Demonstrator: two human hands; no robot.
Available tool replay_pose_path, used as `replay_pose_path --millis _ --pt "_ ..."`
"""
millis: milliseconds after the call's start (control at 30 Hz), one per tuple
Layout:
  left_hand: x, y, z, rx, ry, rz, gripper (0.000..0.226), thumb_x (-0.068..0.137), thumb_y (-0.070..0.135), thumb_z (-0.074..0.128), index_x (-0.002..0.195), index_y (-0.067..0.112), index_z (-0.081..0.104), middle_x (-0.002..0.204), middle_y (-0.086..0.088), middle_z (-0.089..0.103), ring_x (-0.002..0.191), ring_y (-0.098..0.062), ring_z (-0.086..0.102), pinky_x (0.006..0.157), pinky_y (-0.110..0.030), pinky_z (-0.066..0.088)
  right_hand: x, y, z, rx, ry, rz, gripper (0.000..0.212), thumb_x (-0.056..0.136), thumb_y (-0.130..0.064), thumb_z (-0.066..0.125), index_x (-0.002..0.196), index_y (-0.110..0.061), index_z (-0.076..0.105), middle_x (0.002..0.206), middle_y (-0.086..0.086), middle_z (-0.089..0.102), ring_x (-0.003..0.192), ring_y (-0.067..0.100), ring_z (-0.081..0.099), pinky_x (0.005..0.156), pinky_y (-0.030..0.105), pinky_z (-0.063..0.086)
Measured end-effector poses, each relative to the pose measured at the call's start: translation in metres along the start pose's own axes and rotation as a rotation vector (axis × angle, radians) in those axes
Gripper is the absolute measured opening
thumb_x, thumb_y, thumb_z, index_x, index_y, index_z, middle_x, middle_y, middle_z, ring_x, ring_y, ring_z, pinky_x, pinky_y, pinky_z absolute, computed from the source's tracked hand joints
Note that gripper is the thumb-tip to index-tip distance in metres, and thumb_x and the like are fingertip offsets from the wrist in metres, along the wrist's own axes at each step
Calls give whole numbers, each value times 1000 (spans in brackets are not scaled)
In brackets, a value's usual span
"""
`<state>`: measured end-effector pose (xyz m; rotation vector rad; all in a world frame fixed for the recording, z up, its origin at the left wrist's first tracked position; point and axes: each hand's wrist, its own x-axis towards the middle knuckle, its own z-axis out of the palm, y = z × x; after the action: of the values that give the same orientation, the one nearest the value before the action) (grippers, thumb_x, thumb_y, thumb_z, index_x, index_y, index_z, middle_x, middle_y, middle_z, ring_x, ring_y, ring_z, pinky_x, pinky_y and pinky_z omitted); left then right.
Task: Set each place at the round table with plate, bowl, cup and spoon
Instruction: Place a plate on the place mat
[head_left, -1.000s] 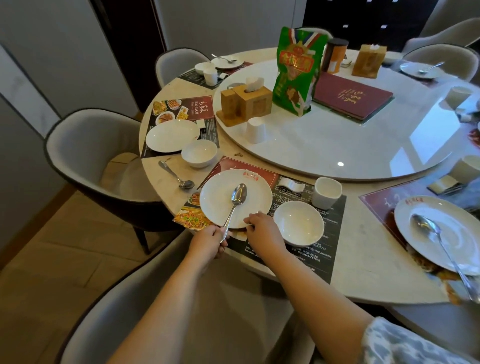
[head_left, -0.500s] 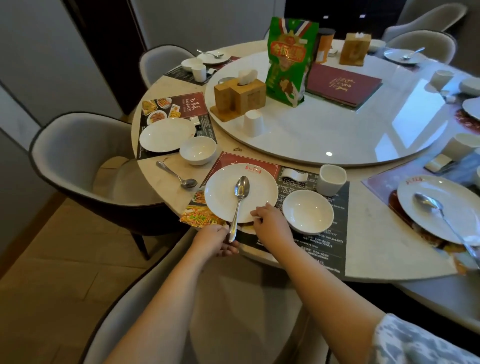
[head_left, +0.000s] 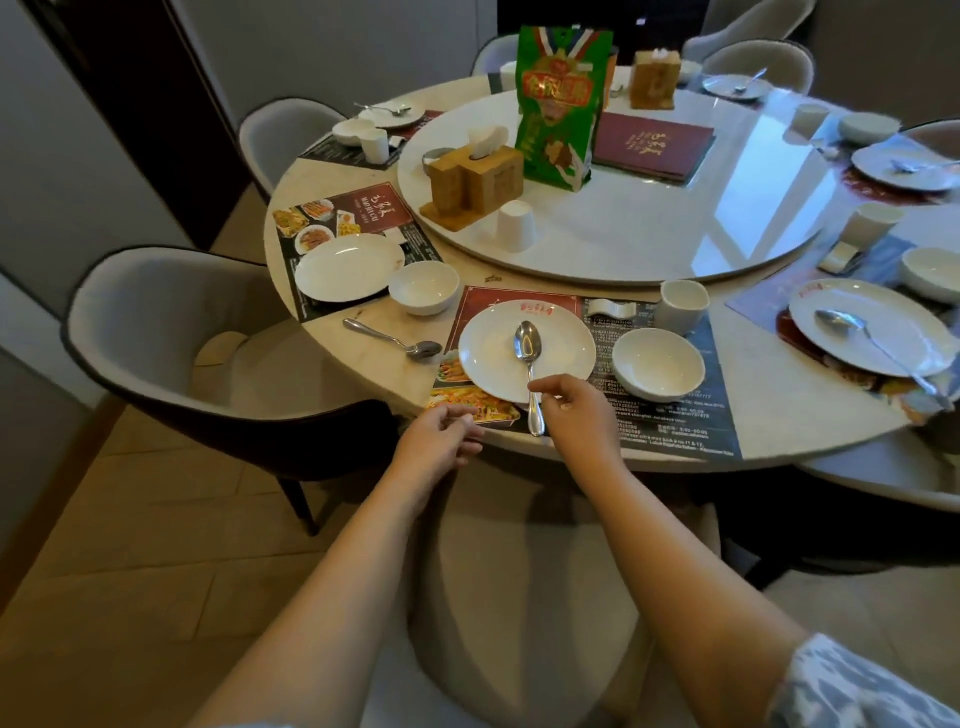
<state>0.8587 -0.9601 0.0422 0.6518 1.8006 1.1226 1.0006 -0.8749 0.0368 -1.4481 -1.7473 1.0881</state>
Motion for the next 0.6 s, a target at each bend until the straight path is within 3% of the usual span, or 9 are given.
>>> replay_pose_path --millis 233,433,600 --pt "-20 -18 -37 -84 67 79 21 99 16 48 112 17 64 93 -5 70 83 -16 66 70 -28 52 -31 -28 26 151 -30 25 20 94 -14 53 99 -23 70 93 -14 62 89 1 55 70 19 44" --pt "-8 -18 -91 -179 79 81 21 100 12 45 111 17 63 90 -4 67 79 -13 64 74 -28 52 -32 -55 69 165 -74 0 20 94 -15 53 100 -24 70 107 -8 66 98 6 59 75 20 46" --pt "33 -17 -158 -150 13 61 21 100 15 46 112 20 63 95 -5 69 85 -15 66 80 -30 54 -17 -90 132 172 -58 3 20 94 -17 53 100 -29 69 107 -9 65 100 4 57 83 23 46"
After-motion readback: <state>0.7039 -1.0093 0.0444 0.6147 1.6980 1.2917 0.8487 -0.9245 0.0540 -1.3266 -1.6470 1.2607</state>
